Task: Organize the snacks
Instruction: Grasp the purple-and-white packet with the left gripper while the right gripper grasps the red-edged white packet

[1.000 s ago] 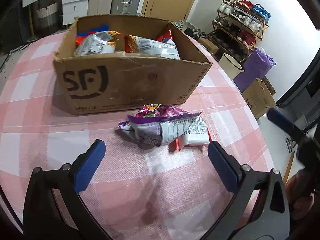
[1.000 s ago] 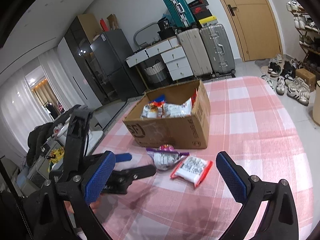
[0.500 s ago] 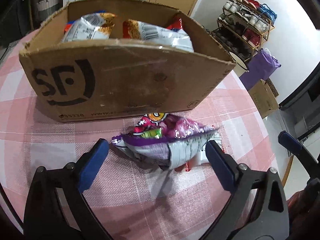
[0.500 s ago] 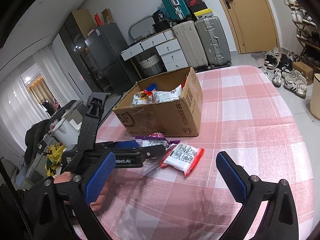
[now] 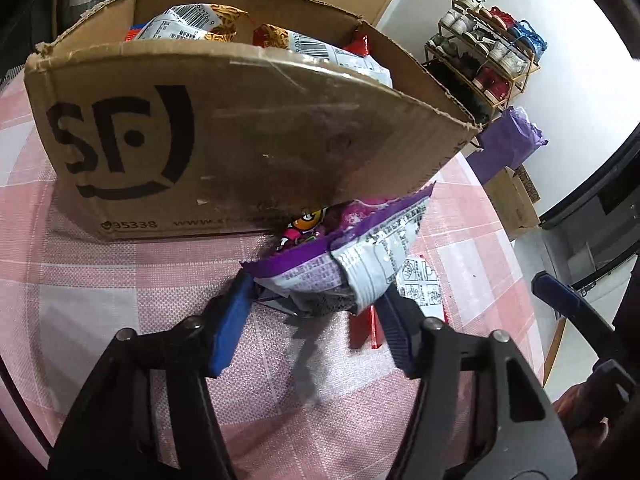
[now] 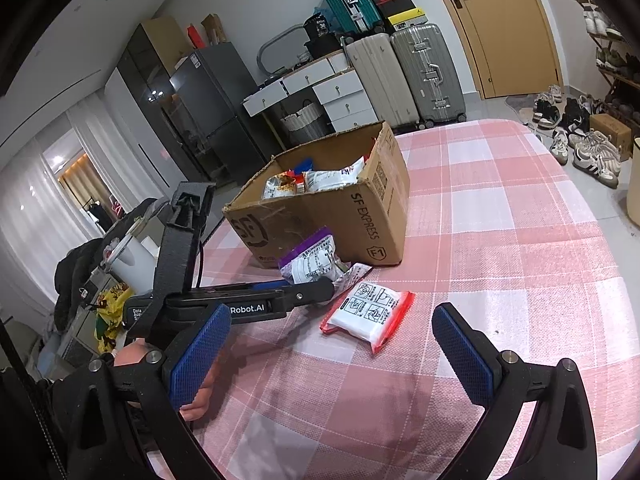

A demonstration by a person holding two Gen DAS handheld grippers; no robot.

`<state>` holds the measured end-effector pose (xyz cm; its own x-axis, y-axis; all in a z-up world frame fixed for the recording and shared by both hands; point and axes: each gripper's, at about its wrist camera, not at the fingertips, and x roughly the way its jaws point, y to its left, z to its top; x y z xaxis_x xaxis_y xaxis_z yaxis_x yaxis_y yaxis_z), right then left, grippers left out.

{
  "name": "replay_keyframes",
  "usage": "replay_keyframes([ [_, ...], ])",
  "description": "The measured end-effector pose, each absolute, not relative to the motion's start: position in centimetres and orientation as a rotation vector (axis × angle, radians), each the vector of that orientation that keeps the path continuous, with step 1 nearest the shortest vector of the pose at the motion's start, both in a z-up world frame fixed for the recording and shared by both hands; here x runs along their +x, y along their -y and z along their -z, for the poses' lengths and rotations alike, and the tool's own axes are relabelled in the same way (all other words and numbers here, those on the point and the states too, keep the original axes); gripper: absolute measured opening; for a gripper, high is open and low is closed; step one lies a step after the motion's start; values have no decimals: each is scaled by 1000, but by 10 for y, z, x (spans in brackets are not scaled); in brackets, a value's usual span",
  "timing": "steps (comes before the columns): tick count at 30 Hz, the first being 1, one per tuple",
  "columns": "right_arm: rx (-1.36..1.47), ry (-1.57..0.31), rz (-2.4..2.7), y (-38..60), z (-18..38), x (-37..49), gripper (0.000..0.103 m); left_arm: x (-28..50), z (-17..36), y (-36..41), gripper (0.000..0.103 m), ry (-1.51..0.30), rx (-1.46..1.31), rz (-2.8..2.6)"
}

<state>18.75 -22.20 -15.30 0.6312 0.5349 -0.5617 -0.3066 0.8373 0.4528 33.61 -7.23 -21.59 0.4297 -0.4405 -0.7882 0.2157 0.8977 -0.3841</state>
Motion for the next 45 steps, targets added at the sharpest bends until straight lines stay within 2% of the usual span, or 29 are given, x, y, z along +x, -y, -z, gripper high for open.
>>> replay_keyframes([
  [3,330,-748,-497,220,155,188,102,340,216,72,46,-1046,-264,422],
  [10,333,-748,-500,218,156,187,102,344,216,68,43,-1054,-294,428],
  [29,331,-751,-486,213,158,183,102,301,196,50,43,-999,-270,398],
  [45,284,-869,-421,200,189,216,102,265,185,4,43,-953,-281,391],
])
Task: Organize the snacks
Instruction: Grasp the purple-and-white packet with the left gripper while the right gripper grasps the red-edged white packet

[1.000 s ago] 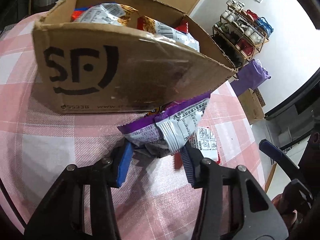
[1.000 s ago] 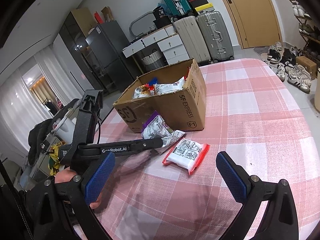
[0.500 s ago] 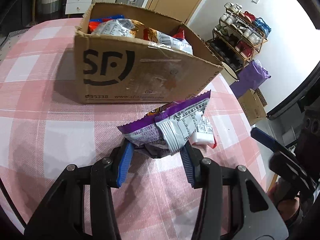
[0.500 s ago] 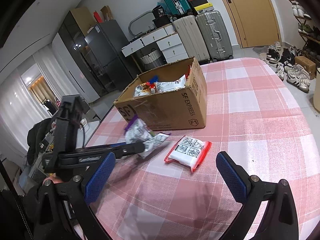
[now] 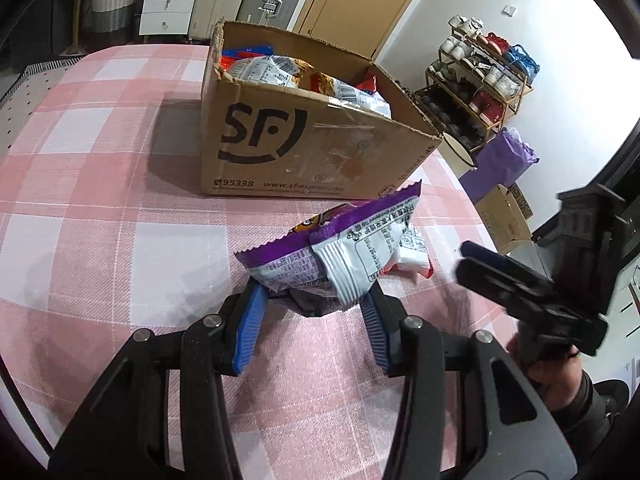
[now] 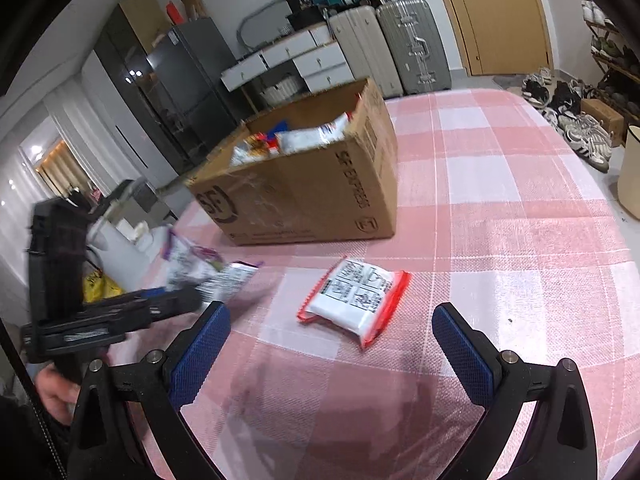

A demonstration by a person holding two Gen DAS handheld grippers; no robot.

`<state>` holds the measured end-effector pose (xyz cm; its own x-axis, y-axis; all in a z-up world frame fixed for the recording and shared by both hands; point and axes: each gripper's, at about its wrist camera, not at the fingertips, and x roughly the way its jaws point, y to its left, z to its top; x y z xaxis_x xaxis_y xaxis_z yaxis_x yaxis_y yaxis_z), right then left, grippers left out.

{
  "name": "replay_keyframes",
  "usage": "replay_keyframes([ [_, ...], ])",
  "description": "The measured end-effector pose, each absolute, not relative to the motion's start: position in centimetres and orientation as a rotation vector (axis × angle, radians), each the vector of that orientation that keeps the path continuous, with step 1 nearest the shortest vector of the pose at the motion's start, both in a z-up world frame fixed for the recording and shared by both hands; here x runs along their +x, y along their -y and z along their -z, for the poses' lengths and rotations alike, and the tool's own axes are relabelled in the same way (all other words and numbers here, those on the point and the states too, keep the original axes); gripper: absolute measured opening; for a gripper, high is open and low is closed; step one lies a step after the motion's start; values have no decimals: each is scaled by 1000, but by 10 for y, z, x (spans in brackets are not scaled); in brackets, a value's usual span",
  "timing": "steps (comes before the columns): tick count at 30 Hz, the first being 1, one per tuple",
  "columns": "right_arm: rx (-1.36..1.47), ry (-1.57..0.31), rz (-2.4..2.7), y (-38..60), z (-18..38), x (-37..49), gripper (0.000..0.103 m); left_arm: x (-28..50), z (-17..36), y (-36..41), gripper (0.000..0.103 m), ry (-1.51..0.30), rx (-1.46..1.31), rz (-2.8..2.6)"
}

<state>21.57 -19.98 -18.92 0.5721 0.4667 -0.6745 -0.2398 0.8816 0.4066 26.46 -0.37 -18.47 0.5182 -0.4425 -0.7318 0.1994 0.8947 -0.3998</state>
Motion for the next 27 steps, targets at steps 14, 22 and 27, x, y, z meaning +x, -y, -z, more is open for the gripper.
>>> replay_keyframes([
  [14,237,-967,-286,180,220,252,91,240,180,-26,43,-943,-304,381],
  [22,89,-983,-265,156,220,259,72,232,178,-39,43,-945,-336,374],
  [27,63,-990,-288,158,219,255,59,224,173,-43,43,-936,-340,379],
])
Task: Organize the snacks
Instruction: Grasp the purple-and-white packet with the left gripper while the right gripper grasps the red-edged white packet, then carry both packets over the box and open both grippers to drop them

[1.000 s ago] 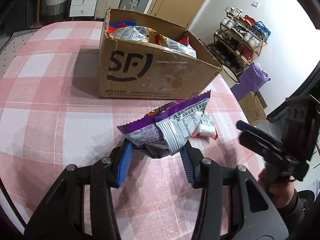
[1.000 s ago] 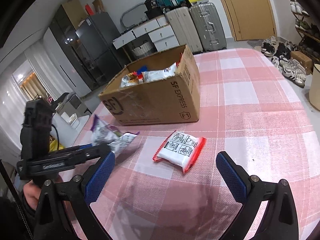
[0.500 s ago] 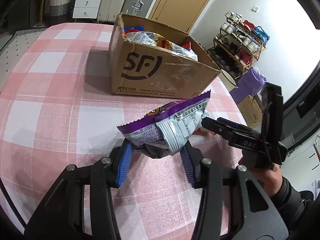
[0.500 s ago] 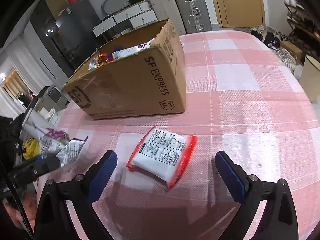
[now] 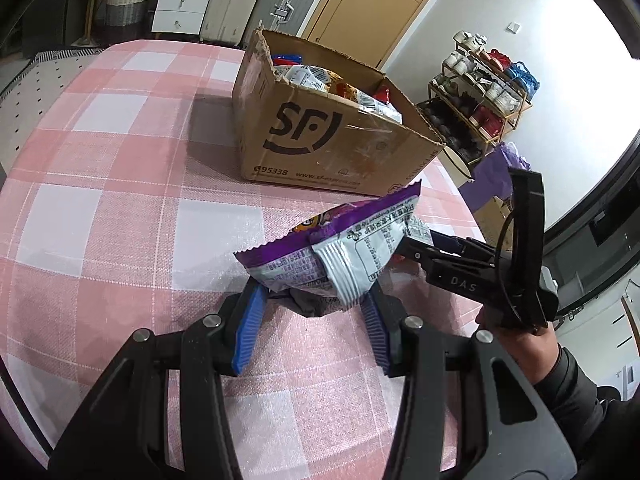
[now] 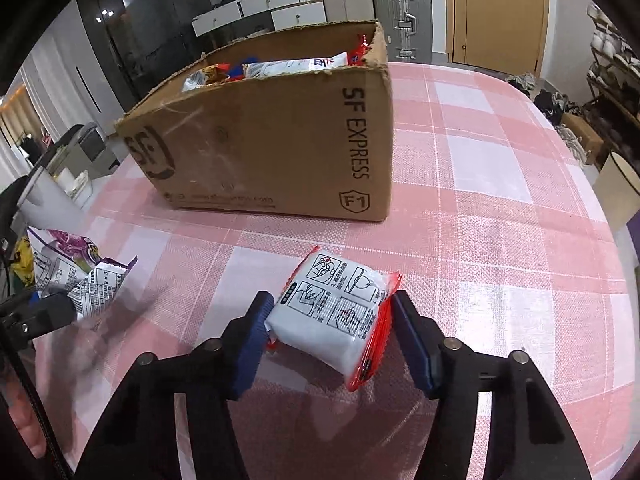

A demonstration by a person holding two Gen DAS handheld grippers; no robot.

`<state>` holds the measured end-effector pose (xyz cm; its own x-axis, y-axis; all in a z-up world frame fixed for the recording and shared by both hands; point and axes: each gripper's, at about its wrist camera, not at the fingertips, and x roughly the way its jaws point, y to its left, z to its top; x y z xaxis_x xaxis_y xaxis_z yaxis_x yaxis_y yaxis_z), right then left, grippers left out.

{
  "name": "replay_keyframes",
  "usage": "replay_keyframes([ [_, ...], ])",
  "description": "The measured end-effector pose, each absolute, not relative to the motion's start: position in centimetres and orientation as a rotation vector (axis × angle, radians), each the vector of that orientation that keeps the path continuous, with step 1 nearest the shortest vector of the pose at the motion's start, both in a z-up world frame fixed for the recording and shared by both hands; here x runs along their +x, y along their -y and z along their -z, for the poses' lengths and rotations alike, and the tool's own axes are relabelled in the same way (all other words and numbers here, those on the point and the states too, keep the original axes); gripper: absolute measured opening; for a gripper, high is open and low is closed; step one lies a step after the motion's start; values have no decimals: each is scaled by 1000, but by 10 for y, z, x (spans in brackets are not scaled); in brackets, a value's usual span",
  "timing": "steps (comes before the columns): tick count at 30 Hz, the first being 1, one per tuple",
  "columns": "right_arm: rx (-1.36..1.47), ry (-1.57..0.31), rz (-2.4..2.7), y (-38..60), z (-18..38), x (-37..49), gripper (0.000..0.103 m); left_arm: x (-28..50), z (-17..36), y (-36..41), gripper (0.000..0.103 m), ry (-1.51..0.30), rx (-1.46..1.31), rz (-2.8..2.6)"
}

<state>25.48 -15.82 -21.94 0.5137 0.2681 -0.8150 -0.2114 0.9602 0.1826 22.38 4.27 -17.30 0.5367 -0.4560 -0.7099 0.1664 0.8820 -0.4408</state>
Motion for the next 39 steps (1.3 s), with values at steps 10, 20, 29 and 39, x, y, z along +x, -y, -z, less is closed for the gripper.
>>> replay_keyframes([
  [10,150,-958,-346,167,211,236,59,212,165,-47,43,-928,-332,372],
  [20,256,-869,-439,175,168,212,59,204,152,-44,43,-915,-310,366],
  [29,258,-750,-499,175,112,192,59,206,115,-43,43,-850,-264,354],
  [39,259,-684,-539,184,63,192,59,225,61,-52,44,-779,-231,336],
])
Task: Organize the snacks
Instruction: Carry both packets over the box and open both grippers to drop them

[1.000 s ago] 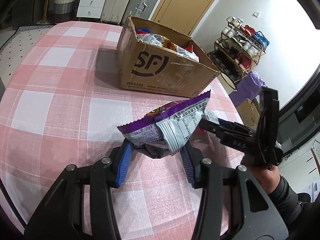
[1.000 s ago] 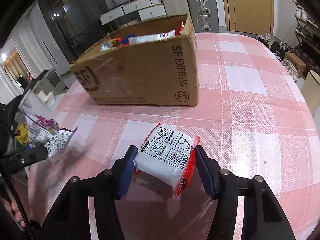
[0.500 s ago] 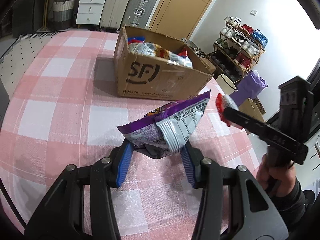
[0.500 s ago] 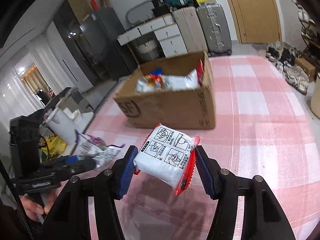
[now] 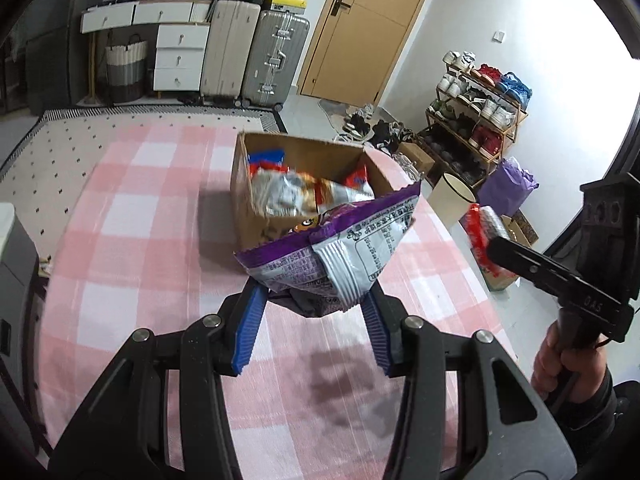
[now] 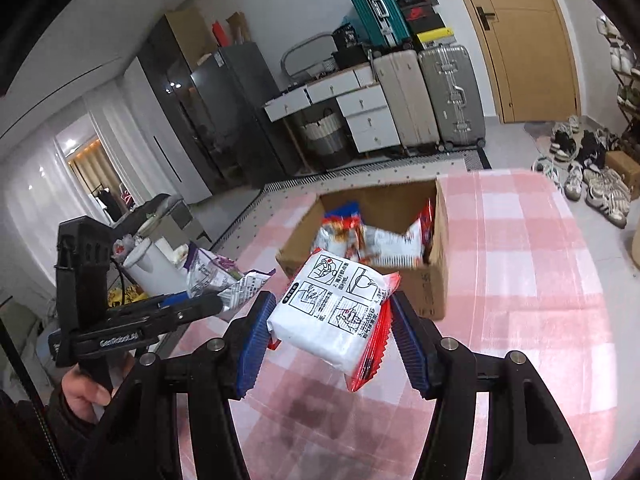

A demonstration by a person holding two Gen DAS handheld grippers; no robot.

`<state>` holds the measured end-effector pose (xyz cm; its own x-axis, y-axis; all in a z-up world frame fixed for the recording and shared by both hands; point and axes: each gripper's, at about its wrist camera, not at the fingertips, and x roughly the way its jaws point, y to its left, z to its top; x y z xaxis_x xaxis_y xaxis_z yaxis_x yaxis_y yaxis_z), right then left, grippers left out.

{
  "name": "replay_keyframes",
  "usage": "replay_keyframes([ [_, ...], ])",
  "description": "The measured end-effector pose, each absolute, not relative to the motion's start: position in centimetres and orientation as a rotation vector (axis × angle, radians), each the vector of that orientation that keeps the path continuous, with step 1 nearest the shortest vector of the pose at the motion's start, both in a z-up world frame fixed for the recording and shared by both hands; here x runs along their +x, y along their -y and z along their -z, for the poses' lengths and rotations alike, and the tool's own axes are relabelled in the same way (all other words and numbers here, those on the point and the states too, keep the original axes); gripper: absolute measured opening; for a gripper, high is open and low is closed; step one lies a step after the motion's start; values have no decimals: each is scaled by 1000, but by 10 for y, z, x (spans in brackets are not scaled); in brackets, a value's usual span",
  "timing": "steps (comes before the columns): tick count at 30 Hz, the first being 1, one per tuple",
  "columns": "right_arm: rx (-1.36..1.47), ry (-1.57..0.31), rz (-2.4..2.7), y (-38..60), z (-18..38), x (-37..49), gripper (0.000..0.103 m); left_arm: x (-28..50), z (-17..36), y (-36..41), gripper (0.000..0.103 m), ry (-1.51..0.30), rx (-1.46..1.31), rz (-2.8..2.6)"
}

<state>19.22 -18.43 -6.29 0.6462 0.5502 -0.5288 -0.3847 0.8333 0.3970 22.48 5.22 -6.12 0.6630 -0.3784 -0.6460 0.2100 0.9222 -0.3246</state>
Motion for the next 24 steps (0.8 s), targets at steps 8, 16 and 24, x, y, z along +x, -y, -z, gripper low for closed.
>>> replay_keyframes([
  [8,204,-617,-546,189,25,201,59,247,32,-52,44,-773,-213,338],
  [16,157,-581,-559,187,-7,227,59,276,6,-46,44,-765,-185,334],
  [24,118,-555,-541,179,-30,270,59,332,-10,-28,44,-757,-178,347],
])
